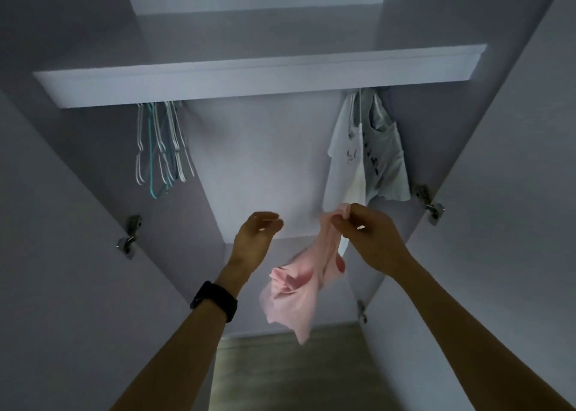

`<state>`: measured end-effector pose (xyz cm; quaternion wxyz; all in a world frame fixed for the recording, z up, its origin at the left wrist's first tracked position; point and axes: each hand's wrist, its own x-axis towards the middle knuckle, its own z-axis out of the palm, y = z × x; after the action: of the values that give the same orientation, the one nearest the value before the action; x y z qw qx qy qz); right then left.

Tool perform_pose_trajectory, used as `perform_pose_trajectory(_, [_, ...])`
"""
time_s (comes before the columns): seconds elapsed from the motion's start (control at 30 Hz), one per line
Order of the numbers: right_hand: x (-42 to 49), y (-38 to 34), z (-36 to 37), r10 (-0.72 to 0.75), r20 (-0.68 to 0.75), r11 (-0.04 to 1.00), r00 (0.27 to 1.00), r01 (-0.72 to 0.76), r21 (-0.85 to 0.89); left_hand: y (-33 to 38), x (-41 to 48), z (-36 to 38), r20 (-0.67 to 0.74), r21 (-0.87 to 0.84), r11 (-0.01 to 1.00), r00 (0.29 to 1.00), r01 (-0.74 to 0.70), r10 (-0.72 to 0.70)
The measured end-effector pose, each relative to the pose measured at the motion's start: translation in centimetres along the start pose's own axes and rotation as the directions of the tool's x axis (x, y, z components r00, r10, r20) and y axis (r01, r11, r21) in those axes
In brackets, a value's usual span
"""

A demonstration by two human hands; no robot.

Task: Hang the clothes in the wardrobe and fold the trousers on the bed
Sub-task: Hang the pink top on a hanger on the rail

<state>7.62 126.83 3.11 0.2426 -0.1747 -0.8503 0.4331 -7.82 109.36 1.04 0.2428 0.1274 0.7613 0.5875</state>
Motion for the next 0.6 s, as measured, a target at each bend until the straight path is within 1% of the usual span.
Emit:
perform_pose_trajectory(0.03, [0.1,-0.3,0.0,0.000,0.022,0.999,1.000,-0.001,0.041,-2.4,-0.3,-0.5,-0.019,-0.018,0.993,0.993,0.112,-0.113])
perform_pose_trajectory(0.07, [0.2,-0.5,-0.1,-0.006,0.037,0.996,0.999,0.002,0.088,-5.0,-0.5,-0.6,0.026,-0.032,0.975,0.975,0.221,-0.220])
perform_pose_trajectory(0.1, [0.3,-0.9,-0.2,-0.016,0.045,0.991,0.999,0.010,0.132,-7.0,-0.7,-0.5,0.090,0.002,0.951,0.947,0.310,-0.309])
perform_pose_trajectory(0.17, [0.1,-1.6,0.2,-0.018,0.053,0.984,0.998,0.009,0.180,-10.4,-1.5,-0.5,0.148,0.128,0.903,0.893,0.409,-0.426])
perform_pose_trajectory(0.23, [0.0,-2.1,0.3,-0.005,0.041,0.977,0.999,-0.004,0.211,-12.4,-2.2,-0.5,0.187,0.159,0.868,0.849,0.471,-0.495])
perform_pose_trajectory(0.3, [-0.2,-2.2,0.8,0.028,0.018,0.977,0.999,-0.031,0.211,-13.7,-3.1,-0.6,0.298,0.141,0.843,0.789,0.520,-0.536])
perform_pose_trajectory(0.37, [-0.4,-2.1,1.1,0.067,-0.010,0.973,0.998,-0.063,0.224,-14.9,-3.9,-0.3,0.393,0.115,0.842,0.754,0.528,-0.526])
perform_pose_trajectory(0.47, [-1.0,-2.1,1.5,0.134,-0.031,0.966,0.991,-0.123,0.229,-16.3,-5.1,1.1,0.452,0.034,0.822,0.725,0.569,-0.520])
perform_pose_trajectory(0.5, [-1.1,-2.0,1.6,0.146,-0.031,0.966,0.989,-0.135,0.222,-16.5,-5.5,1.7,0.465,0.033,0.816,0.714,0.577,-0.524])
perform_pose_trajectory(0.6, [-1.5,-2.2,1.6,0.152,-0.030,0.971,0.988,-0.144,0.191,-16.3,-6.0,3.6,0.513,0.108,0.831,0.686,0.546,-0.517])
